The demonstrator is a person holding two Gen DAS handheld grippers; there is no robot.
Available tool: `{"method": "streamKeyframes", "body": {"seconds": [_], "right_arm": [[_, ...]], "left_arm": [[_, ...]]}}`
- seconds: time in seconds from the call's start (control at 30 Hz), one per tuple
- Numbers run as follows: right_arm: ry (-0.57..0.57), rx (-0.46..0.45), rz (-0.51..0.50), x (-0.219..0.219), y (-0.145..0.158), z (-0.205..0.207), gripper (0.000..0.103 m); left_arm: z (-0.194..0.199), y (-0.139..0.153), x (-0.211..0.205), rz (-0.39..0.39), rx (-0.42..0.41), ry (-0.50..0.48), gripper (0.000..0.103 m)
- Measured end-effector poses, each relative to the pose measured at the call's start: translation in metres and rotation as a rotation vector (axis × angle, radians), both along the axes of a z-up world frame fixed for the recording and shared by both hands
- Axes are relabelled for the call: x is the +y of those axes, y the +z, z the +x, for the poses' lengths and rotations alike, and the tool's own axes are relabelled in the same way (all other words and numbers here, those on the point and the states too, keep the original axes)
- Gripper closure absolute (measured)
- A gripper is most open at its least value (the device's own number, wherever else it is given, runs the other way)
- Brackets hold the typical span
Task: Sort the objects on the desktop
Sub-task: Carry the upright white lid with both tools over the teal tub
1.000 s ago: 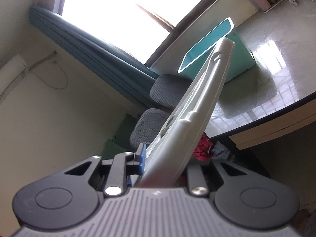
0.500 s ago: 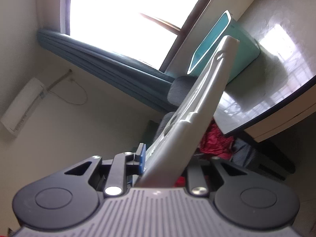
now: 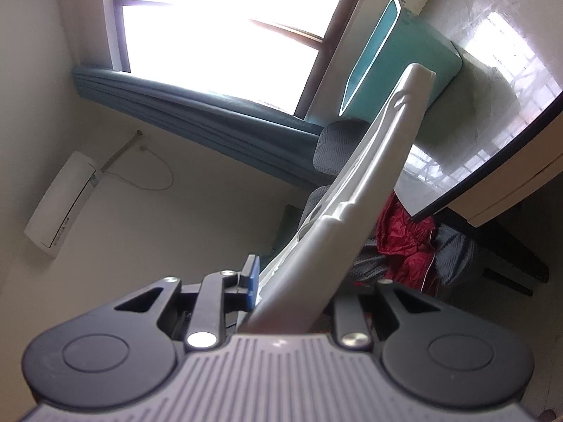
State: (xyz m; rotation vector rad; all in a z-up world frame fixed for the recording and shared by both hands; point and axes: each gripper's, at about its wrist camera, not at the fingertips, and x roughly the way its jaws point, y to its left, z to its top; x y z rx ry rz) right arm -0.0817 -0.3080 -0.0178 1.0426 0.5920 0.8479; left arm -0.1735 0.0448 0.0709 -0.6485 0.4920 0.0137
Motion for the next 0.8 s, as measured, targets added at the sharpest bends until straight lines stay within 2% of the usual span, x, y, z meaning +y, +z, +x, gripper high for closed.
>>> {"method": "streamKeyframes", "body": {"seconds": [0.47,0.8], "right_arm": [[0.05,-0.029,0.01,0.006,0.009,0.004,0.081],[0.067,-0.062,-0.003,0.014,0.027,0.012,0.081]], "left_arm": [[-0.017,0.014,-0.002,0.016,-0.04,0.055,0.056],[-0.011,0.024,0.0,0.009,-0.076,0.075,0.056]]}}
